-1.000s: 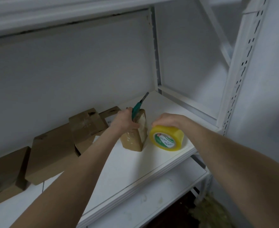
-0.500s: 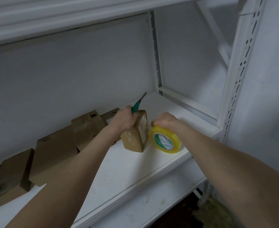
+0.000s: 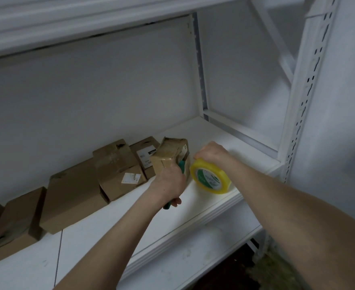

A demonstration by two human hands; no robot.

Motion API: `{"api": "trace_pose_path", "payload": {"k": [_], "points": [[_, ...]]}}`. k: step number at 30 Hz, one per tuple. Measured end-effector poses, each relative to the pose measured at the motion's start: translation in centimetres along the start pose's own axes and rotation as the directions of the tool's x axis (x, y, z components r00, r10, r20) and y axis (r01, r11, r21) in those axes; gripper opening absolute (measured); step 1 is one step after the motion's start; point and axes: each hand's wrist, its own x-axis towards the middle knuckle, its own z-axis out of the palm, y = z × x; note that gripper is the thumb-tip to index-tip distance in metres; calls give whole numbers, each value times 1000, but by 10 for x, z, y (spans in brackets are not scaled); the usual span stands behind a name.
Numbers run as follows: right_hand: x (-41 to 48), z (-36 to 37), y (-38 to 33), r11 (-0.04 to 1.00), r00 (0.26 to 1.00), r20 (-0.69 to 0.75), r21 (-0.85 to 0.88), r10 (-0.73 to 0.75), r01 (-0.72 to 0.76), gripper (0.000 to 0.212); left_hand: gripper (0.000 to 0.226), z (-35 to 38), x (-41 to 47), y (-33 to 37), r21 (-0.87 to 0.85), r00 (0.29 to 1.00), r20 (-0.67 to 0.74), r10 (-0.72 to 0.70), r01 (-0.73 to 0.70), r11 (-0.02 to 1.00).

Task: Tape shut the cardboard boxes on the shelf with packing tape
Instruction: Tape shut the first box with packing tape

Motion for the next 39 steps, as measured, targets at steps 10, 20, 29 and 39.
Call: {"api": "trace_pose_path", "payload": {"k": [10, 20, 29, 39], "points": [[-2, 2, -3, 1000, 1000, -20, -21, -3, 3, 37, 20, -7, 7, 0, 59, 998, 63, -4, 0, 998], [-7, 4, -2, 1000, 999, -39, -24, -19, 18, 43, 26, -8, 11, 7, 51, 989, 130, -70, 64, 997], [-6, 3, 2, 1000, 999, -44, 31, 8, -7, 39, 23, 1, 18, 3, 13, 986, 118, -115, 114, 993], [-2, -13, 15, 981, 997, -52, 189, 50, -40, 56, 20, 27, 35, -36, 44, 973, 183, -143, 137, 990]]}}
